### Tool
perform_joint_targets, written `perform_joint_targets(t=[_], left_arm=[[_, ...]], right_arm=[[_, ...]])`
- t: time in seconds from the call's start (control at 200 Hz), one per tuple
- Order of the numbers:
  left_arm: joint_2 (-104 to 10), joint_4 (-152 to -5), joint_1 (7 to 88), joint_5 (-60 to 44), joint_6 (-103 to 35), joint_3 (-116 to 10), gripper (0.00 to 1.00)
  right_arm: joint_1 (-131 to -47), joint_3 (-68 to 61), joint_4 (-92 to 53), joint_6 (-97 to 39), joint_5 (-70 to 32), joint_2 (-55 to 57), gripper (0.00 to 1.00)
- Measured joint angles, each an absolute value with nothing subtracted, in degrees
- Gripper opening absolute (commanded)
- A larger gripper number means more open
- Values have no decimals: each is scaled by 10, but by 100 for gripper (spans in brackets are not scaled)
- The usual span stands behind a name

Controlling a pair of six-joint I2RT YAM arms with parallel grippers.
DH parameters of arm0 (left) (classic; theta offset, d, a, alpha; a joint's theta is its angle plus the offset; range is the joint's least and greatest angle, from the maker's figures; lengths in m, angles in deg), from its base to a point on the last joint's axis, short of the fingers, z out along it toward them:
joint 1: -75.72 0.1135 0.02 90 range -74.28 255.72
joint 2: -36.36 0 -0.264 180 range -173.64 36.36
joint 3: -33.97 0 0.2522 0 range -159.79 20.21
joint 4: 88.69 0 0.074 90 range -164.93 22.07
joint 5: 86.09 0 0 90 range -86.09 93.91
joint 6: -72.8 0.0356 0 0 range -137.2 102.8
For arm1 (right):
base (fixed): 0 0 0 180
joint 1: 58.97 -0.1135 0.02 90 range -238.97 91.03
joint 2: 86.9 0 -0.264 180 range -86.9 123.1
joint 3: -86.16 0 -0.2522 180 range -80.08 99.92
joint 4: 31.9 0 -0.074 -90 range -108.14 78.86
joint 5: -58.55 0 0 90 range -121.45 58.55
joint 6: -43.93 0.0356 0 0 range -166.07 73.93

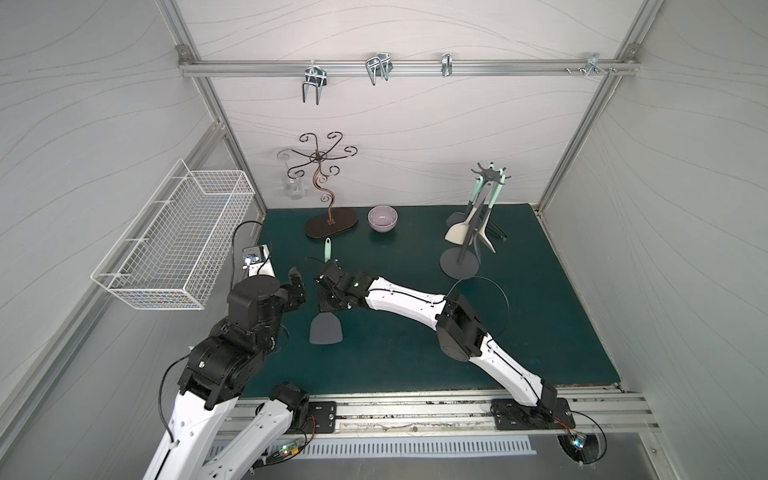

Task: Take the spatula off the kitchen utensil rack
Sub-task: Place the spatula at the center of the board.

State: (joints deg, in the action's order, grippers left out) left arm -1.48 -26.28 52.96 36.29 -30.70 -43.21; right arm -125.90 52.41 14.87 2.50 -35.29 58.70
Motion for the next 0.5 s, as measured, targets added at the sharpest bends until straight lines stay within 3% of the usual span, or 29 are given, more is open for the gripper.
perform_joint_targets(t=[0.16, 0.5], left_arm=[[-14, -263, 530, 363, -308, -422, 85], [0, -263, 530, 362, -308, -407, 85]], right_arm=[[-1264, 529, 142, 40, -353, 609, 0], [-1264, 528, 124, 61, -340, 631, 16]])
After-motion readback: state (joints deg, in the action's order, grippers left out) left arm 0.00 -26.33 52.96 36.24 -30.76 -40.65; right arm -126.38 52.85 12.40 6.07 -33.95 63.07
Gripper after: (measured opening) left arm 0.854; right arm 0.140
